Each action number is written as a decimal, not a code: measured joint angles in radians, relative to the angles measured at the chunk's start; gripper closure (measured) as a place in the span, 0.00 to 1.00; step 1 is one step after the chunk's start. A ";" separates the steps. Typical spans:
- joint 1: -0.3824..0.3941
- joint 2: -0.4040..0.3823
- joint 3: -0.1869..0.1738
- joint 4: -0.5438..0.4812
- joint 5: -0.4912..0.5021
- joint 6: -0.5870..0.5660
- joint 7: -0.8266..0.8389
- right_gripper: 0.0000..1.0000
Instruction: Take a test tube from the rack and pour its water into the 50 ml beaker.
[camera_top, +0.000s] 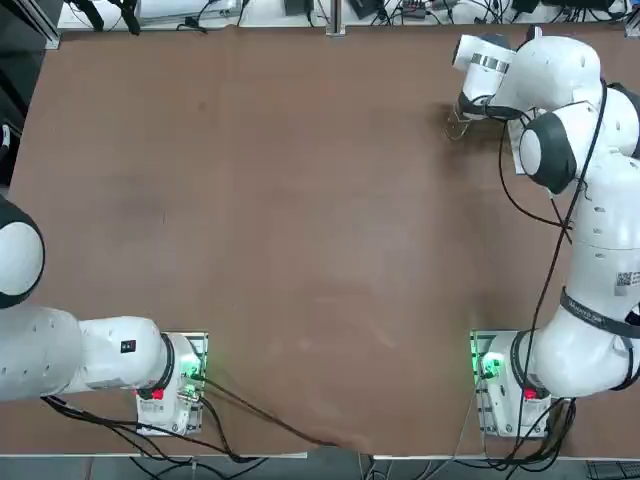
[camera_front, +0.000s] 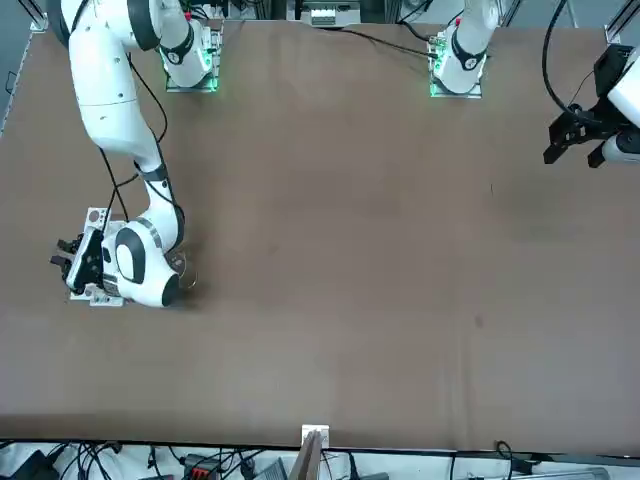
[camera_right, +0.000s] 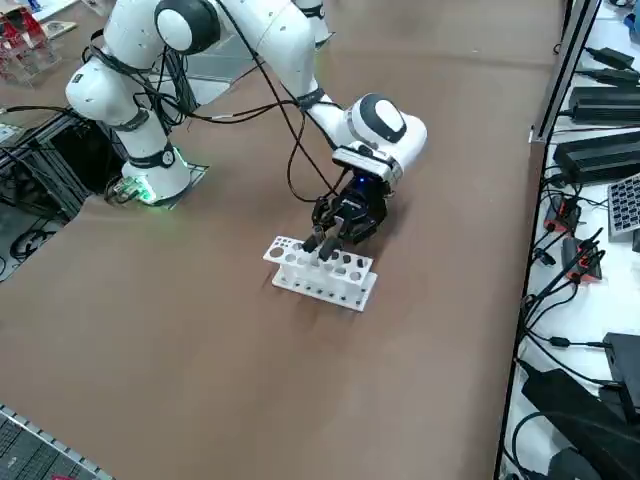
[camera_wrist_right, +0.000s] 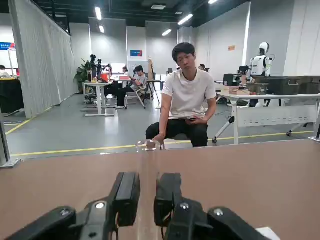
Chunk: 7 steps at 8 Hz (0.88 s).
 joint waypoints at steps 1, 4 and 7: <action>0.000 0.006 0.000 0.000 0.000 -0.001 0.000 0.74; 0.001 0.009 0.000 -0.001 0.000 -0.002 0.000 0.26; 0.002 0.006 0.000 0.001 0.000 -0.006 -0.036 0.00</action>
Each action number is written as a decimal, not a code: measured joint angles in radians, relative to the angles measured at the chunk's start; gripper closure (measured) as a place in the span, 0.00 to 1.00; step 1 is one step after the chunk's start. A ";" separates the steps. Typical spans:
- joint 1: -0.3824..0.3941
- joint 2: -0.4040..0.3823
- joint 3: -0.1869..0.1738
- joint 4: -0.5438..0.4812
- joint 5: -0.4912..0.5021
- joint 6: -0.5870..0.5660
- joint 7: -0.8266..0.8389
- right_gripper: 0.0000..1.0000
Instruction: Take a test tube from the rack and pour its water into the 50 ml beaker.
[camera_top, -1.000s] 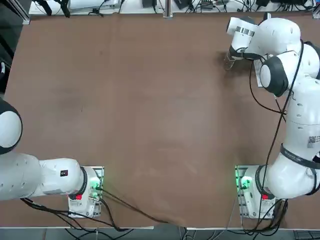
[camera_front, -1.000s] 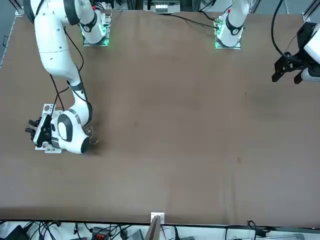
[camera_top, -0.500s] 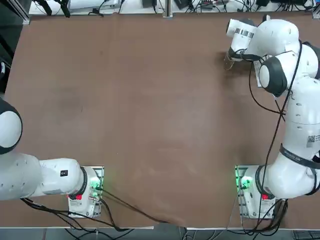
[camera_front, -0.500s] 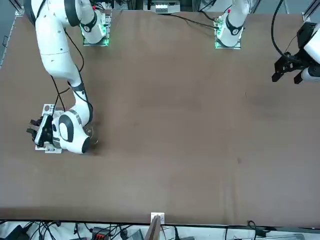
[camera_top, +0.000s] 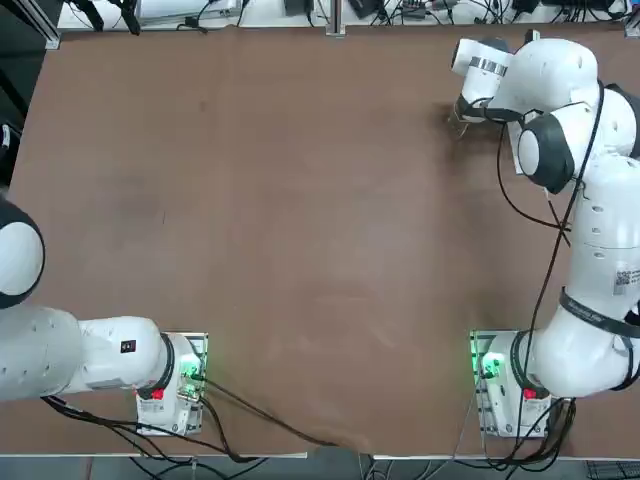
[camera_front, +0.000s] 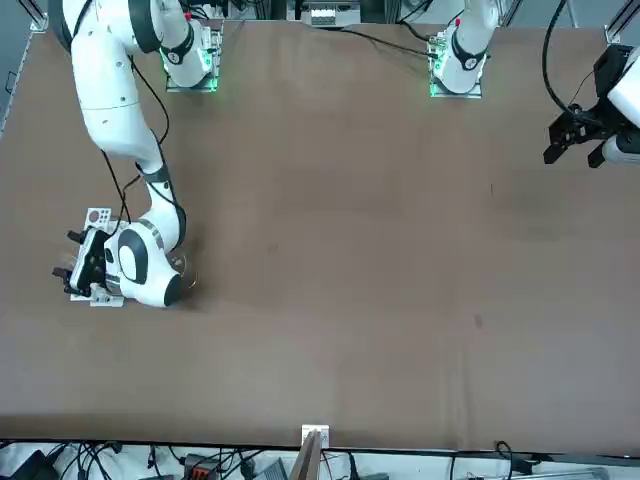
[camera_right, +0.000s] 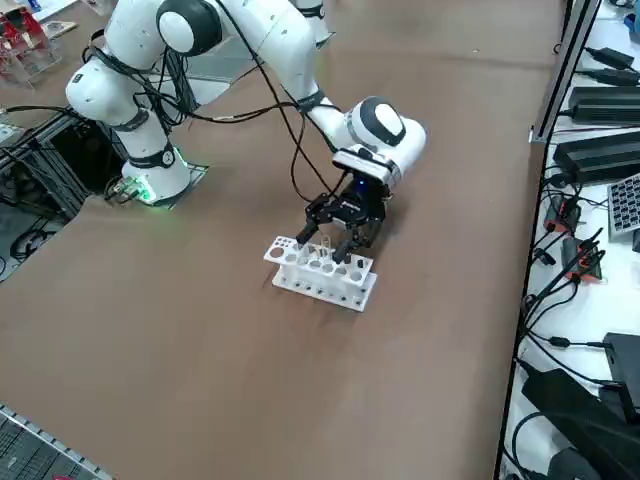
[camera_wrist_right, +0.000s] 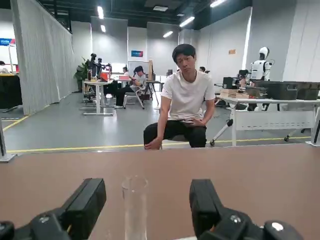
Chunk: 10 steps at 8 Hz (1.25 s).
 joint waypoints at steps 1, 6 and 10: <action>0.002 -0.005 0.000 0.011 0.000 -0.001 -0.040 0.00; 0.030 -0.134 0.021 0.062 0.064 -0.006 -0.506 0.00; 0.030 -0.322 0.055 0.104 0.316 0.036 -1.134 0.00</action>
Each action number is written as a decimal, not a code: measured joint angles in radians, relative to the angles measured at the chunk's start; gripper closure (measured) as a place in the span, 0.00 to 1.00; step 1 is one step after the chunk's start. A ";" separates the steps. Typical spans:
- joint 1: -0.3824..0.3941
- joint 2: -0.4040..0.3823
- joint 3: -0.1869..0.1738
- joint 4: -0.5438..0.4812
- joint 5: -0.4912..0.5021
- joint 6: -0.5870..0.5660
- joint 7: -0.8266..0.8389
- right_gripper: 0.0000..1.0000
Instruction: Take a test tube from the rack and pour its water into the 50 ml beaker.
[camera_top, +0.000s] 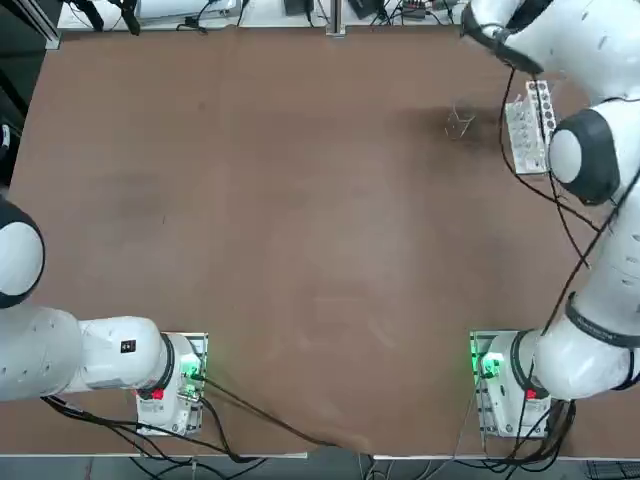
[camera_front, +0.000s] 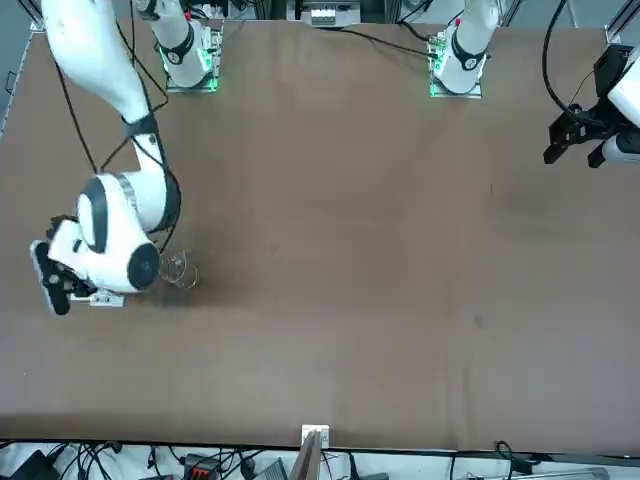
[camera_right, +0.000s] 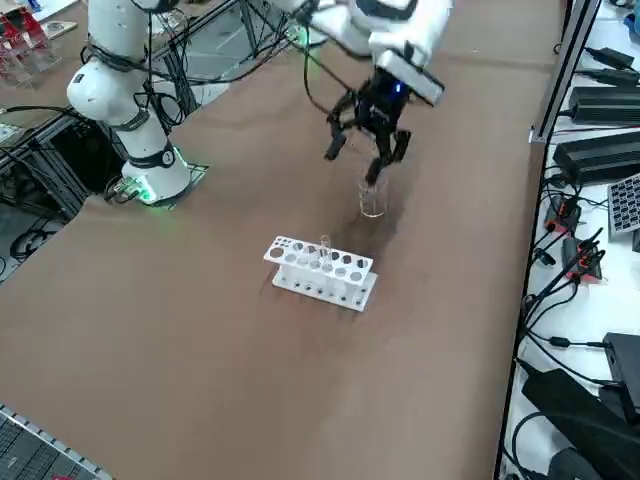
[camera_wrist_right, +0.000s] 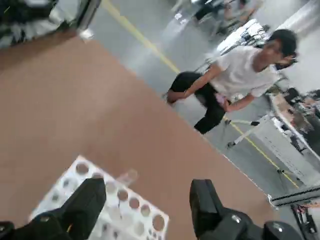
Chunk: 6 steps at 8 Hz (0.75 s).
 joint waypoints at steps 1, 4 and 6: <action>-0.002 -0.038 0.000 0.027 0.093 0.001 -0.159 0.00; -0.019 -0.119 -0.004 0.065 0.411 0.005 -0.507 0.00; -0.058 -0.185 -0.003 0.066 0.591 0.014 -0.700 0.00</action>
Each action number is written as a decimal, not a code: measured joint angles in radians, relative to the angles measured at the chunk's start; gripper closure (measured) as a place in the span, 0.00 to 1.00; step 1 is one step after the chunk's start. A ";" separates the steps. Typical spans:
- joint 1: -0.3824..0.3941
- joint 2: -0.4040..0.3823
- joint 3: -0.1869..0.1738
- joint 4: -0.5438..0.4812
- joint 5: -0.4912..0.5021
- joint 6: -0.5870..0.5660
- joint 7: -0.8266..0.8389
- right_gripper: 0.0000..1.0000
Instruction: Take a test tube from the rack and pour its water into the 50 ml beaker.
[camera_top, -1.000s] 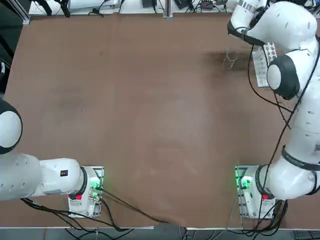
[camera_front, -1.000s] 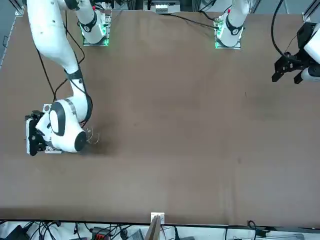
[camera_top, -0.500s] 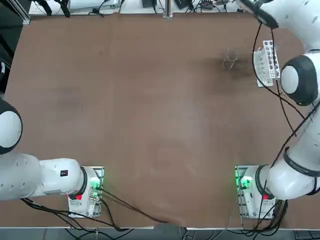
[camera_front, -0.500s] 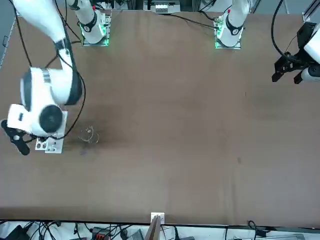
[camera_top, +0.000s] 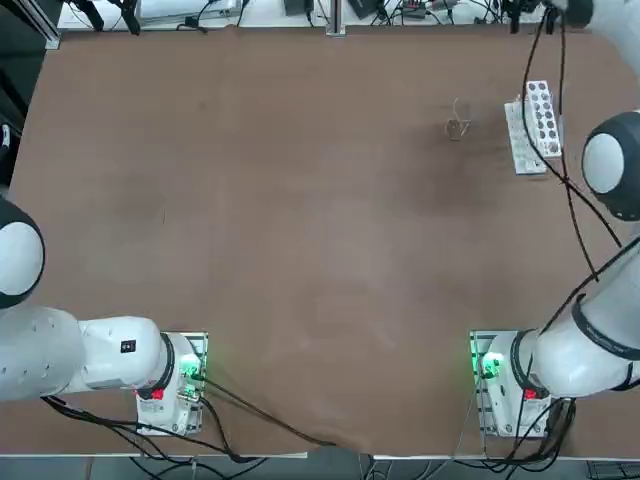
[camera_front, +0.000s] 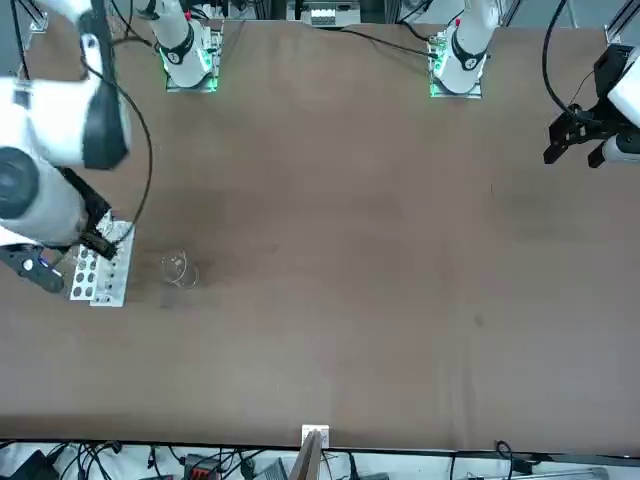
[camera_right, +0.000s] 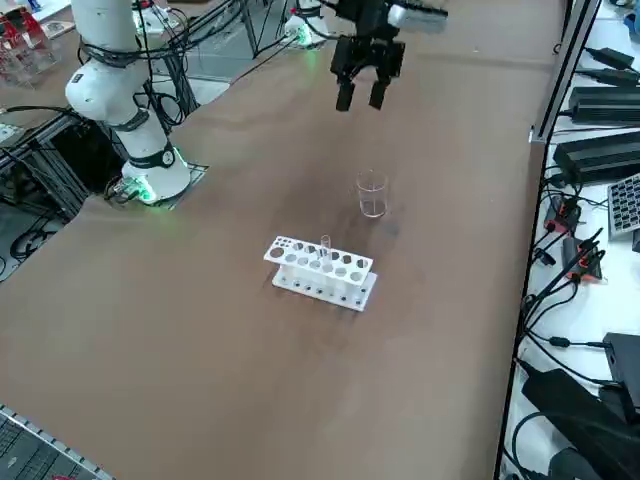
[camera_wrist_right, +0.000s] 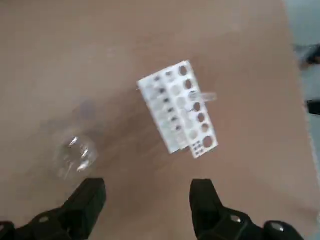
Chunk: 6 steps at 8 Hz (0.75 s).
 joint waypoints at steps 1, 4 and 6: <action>-0.021 -0.038 0.000 -0.009 0.084 0.009 -0.142 0.00; -0.105 -0.203 -0.001 -0.163 0.253 0.102 -0.459 0.00; -0.106 -0.285 0.008 -0.249 0.259 0.134 -0.479 0.00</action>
